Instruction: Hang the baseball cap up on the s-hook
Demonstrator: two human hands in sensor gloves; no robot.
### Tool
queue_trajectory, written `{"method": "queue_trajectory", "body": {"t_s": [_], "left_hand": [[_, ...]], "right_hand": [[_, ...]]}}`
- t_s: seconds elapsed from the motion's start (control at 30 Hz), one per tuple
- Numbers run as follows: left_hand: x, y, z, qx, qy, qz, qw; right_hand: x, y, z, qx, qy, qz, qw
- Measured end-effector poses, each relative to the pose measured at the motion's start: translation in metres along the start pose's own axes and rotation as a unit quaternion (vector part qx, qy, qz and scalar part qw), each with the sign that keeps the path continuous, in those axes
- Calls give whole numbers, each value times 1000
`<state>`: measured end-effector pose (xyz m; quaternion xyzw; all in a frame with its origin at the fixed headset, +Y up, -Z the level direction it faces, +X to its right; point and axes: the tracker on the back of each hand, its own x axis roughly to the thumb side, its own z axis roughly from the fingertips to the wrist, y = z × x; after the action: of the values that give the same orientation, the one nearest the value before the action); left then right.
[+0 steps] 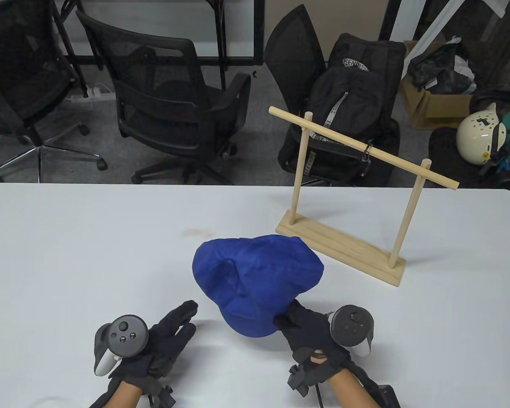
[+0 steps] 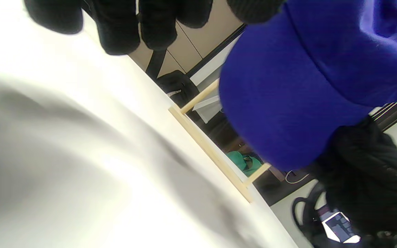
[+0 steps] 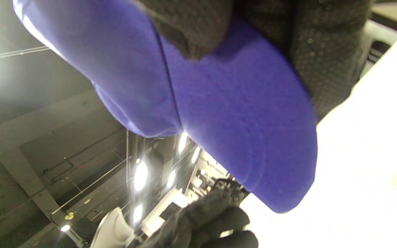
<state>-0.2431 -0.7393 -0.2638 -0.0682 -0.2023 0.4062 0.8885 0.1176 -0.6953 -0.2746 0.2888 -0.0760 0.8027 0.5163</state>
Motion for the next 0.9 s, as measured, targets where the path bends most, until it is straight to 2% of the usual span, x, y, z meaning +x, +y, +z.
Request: {"method": "queue_trajectory", "body": {"t_s": [0.13, 0.37, 0.7, 0.9], "left_hand": [[0, 2, 0, 9, 1, -12, 1000], [-1, 5, 1, 17, 4, -24, 1000], [-3, 10, 2, 31, 11, -38, 999], [-3, 12, 6, 37, 12, -47, 998]], "right_hand": [[12, -22, -4, -35, -10, 41, 998], [11, -61, -18, -86, 5, 90, 992], [-2, -113, -49, -144, 51, 115, 982], [-21, -130, -55, -171, 82, 112, 976]]}}
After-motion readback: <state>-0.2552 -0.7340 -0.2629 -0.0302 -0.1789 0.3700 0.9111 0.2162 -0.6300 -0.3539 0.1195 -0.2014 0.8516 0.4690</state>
